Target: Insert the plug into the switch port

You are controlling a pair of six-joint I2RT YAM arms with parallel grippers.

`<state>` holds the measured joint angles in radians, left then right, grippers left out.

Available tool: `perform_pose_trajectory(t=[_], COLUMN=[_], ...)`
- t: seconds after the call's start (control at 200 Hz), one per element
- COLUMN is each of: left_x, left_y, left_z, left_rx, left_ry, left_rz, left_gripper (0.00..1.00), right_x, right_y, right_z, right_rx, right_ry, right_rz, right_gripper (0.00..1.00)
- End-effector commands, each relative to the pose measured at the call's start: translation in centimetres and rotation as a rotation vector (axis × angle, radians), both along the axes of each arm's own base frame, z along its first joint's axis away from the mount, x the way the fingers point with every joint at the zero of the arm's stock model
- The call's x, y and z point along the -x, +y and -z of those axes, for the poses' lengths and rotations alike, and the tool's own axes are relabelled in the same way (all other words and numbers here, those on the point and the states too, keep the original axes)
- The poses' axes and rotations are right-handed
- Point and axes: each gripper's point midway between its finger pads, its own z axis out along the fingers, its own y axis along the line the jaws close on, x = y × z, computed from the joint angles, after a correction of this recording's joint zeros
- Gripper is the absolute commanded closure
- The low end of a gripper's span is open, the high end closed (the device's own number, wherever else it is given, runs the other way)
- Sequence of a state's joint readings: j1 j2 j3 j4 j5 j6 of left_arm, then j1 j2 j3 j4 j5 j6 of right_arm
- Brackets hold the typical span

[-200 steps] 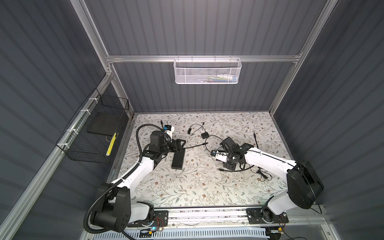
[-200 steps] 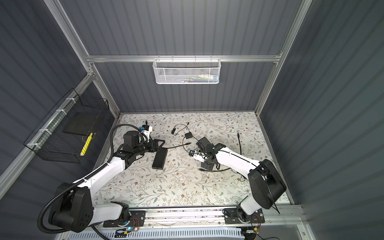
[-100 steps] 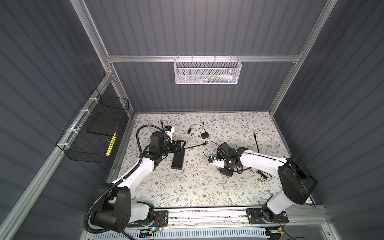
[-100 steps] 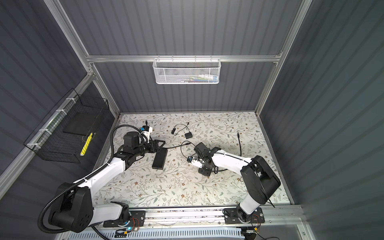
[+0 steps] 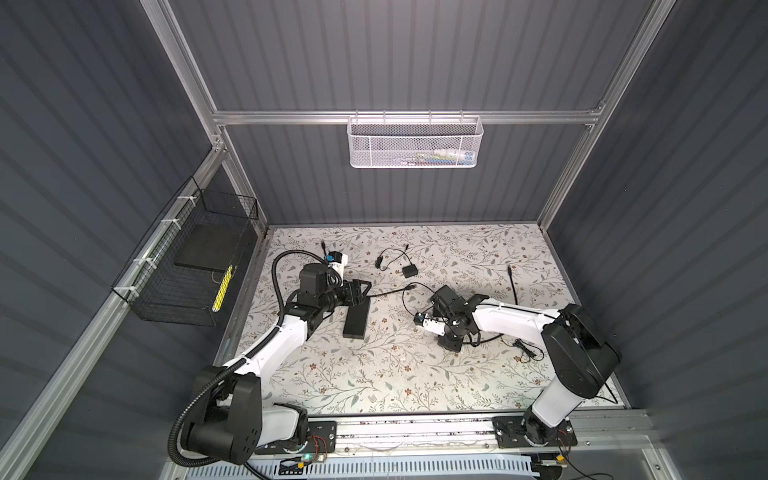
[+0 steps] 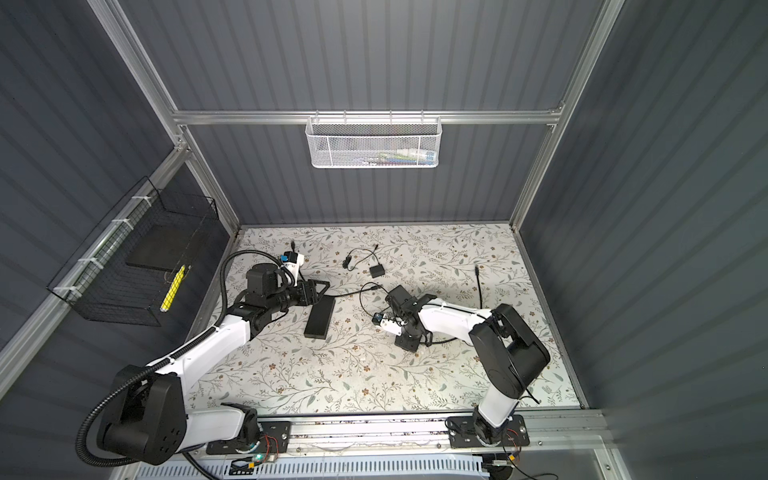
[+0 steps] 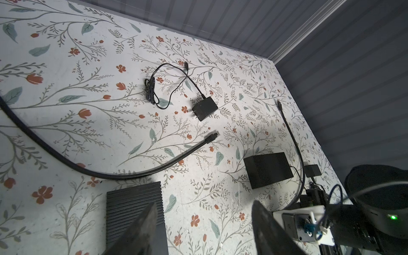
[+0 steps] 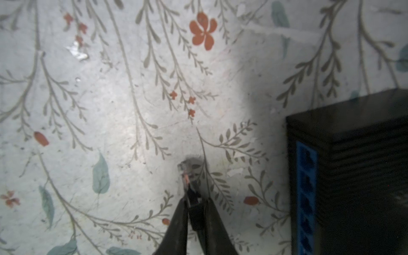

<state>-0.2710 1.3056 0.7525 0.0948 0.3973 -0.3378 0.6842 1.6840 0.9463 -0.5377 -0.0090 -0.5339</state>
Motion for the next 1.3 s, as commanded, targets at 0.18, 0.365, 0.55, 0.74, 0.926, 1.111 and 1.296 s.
perform_pose_trajectory(t=[0.18,0.365,0.55,0.74,0.926,1.111,1.296], left_x=[0.1,0.5,0.8,1.1,1.6,3.5,4.9], left_y=[0.0,-0.3,-0.7,-1.3,-3.2,-9.0,-14.1], left_z=[0.2,-0.3,-0.7,-1.2,-0.8,-1.0,-0.3], left_rx=[0.007,0.029,0.043,0.064,0.085,0.051,0.122], left_ry=[0.012,-0.002,-0.009,-0.015,0.013,-0.014,0.012], left_rz=[0.009,0.031,0.058,0.099,0.190,0.371,0.513], left_gripper=[0.32,0.32,0.33,0.32,0.34,0.34,0.36], right_x=[-2.3,-5.5,-8.0,-9.2,-6.6,-4.0,-1.8], right_y=[0.0,-0.2,-1.7,-6.0,-9.2,-8.2,-6.4], right_z=[-2.6,-8.4,-13.5,-17.6,-17.4,-16.0,-13.5], right_rx=[-0.009,-0.063,-0.046,0.042,0.060,-0.085,-0.224], right_ry=[-0.076,-0.208,-0.326,-0.387,-0.347,-0.265,-0.166], right_rz=[-0.029,-0.026,-0.019,0.061,0.154,0.237,0.271], right_gripper=[0.97,0.98,0.99,0.99,1.00,0.99,0.98])
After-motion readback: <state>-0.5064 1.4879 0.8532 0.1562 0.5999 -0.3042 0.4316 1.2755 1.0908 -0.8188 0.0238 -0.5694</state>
